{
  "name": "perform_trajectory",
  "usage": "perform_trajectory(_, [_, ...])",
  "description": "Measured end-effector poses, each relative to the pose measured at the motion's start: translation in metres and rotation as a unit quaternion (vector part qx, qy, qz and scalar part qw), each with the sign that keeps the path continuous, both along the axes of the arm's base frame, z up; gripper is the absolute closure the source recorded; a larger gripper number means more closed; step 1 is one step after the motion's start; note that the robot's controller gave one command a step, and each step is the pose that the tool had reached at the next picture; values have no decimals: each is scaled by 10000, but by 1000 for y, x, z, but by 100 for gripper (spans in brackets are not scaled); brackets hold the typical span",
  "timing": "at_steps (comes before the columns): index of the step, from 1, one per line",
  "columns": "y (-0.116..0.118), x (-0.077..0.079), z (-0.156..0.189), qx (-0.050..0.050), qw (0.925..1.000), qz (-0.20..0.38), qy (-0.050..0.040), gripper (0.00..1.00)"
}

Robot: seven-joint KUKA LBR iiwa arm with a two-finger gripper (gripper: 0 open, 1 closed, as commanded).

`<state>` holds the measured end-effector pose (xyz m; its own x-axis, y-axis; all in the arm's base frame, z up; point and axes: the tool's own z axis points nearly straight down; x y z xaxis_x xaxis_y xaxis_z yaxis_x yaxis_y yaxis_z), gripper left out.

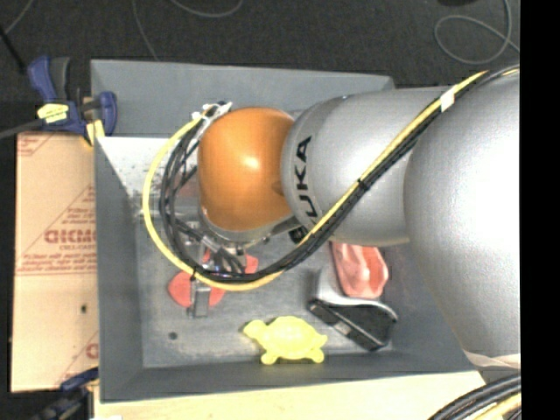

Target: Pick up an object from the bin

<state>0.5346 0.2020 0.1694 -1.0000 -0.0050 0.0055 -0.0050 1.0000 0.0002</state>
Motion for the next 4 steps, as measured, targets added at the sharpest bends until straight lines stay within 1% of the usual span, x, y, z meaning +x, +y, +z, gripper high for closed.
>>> perform_trajectory(1, [-1, 2, 5, 9, 10000, -22, -39, 0])
perform_trajectory(2, [-38, 5, -64, 6, 9997, 238, -46, 0])
perform_trajectory(3, [-55, 25, -100, 5, 9987, 512, -44, 0])
perform_trajectory(4, [-60, 39, -58, 11, 9992, 385, -50, 0])
